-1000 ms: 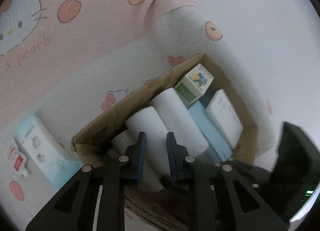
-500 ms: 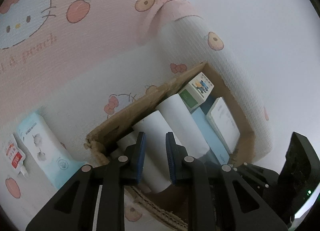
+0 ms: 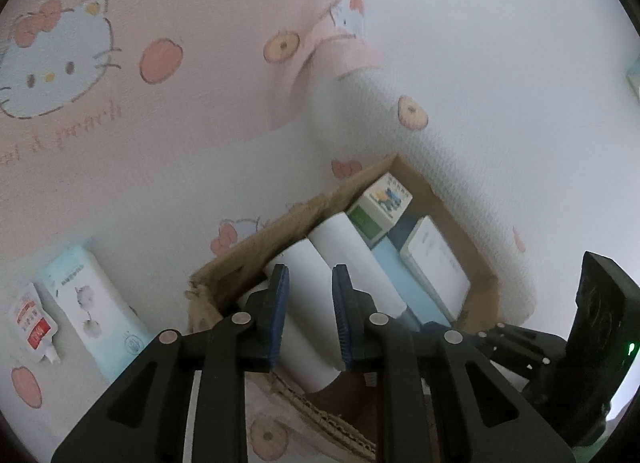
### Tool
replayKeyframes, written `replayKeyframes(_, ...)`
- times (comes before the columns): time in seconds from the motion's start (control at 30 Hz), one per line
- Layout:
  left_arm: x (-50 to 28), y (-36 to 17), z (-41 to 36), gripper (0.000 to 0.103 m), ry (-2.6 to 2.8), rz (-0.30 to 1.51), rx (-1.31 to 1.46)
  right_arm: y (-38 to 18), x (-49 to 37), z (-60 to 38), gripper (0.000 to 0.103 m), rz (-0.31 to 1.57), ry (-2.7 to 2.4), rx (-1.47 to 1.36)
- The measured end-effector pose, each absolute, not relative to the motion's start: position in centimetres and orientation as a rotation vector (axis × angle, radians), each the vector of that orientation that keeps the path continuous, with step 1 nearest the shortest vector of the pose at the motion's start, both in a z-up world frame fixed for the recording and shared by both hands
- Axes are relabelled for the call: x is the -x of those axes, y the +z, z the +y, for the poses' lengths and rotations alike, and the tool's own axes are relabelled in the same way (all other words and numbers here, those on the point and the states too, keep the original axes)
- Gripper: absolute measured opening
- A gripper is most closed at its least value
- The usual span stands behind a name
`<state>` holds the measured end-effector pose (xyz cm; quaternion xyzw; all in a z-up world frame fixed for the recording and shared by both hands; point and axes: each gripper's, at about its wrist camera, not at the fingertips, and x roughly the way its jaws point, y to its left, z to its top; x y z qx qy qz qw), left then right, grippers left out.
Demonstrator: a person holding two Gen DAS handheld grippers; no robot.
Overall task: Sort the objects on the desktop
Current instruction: 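Open both tools and move them toward the blue-and-white wipes pack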
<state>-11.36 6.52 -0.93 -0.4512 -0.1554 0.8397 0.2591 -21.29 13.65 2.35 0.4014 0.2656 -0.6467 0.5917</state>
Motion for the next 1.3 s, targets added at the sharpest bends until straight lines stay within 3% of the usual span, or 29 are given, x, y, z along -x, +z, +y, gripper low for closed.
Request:
replayKeyframes(0.2, 9.0, 0.0, 2.7, 0.038, 2.312, -0.609, 1.08, 3.8, 21.3, 14.8, 0.026, 0.607, -1.523, -0.908)
replayKeyframes(0.3, 7.3, 0.0, 0.6, 0.039, 2.324, -0.708, 1.013, 4.1, 21.9, 14.3, 0.026, 0.618, -1.523, -0.889)
replayKeyframes(0.6, 2.1, -1.2, -4.0, 0.039, 2.54, -0.642, 0.943, 6.8, 20.2, 14.8, 0.026, 0.524, -1.429, -0.846)
replayKeyframes(0.73, 1.2, -3.5, -6.7, 0.026, 2.57, -0.693, 1.027, 6.6, 17.0, 14.2, 0.026, 0.552, -1.345, -0.8)
replayKeyframes(0.8, 0.7, -4.7, -8.0, 0.014, 2.588, -0.708, 1.073, 6.2, 15.7, 13.7, 0.026, 0.587, -1.323, -0.787)
replayKeyframes(0.87, 0.0, -5.6, -9.2, 0.011, 2.624, -0.714, 1.102, 5.7, 14.5, 13.1, 0.027, 0.618, -1.297, -0.784)
replayKeyframes(1.1, -1.0, -8.9, -12.1, 0.01, 2.625, -0.728, 1.197, 4.0, 11.2, 11.3, 0.027, 0.612, -1.207, -0.784)
replayKeyframes(1.3, -1.5, -11.0, -13.4, 0.01, 2.571, -0.829, 1.218, 1.4, 8.5, 10.5, 0.027, 0.431, -1.131, -0.775)
